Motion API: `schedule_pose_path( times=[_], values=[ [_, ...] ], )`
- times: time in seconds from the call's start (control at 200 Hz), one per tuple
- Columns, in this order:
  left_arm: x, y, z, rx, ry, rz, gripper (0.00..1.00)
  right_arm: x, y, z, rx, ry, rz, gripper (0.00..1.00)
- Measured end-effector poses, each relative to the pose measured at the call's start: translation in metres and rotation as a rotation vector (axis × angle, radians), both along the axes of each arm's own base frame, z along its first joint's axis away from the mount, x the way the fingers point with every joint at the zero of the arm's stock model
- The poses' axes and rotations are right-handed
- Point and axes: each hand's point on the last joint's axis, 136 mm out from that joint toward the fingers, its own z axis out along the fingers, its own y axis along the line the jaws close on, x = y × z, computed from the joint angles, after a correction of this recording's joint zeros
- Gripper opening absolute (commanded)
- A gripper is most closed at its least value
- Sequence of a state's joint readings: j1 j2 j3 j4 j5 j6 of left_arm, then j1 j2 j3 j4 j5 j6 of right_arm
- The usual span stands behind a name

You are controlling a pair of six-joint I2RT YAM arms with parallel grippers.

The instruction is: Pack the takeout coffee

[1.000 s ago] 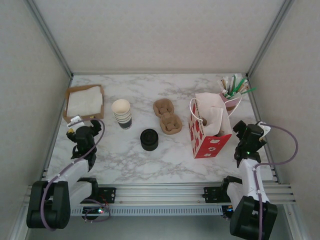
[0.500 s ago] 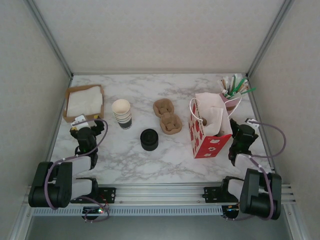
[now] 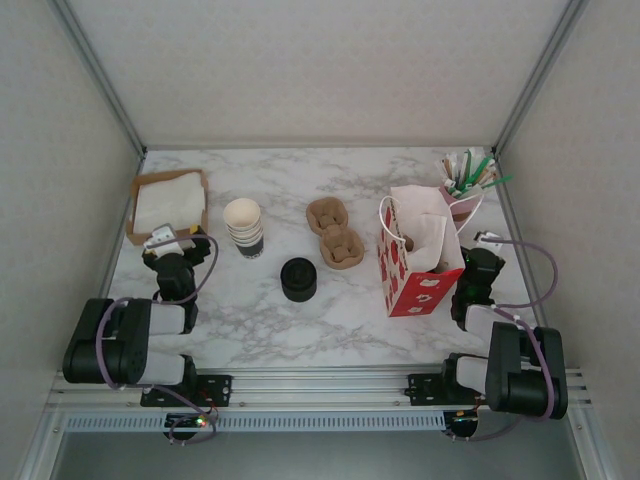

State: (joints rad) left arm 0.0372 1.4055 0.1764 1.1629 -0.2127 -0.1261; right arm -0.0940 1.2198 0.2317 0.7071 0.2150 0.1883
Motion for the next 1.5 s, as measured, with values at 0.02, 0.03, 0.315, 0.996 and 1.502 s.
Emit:
schedule_pose_path(
  times=[0.02, 0.03, 0.315, 0.996, 1.502],
  values=[
    [0.001, 0.0, -0.001, 0.0, 0.002, -0.002, 1.0, 0.0, 0.0, 0.0, -0.003, 0.001, 0.003, 0.99],
    [0.001, 0.0, -0.002, 0.0, 0.002, -0.003, 1.0, 0.0, 0.001, 0.0, -0.004, 0.002, 0.005, 0.99],
    [0.013, -0.004, -0.006, 0.009, 0.011, -0.03, 1.0, 0.012, 0.027, 0.004, -0.056, 0.009, 0.107, 0.99],
    [0.018, -0.015, -0.006, 0.028, 0.003, -0.099, 1.0, 0.035, 0.06, -0.032, -0.042, 0.055, 0.263, 0.99],
    [0.019, -0.017, -0.005, 0.031, 0.0, -0.115, 1.0, 0.053, 0.078, -0.019, -0.064, 0.048, 0.355, 0.99]
  ],
)
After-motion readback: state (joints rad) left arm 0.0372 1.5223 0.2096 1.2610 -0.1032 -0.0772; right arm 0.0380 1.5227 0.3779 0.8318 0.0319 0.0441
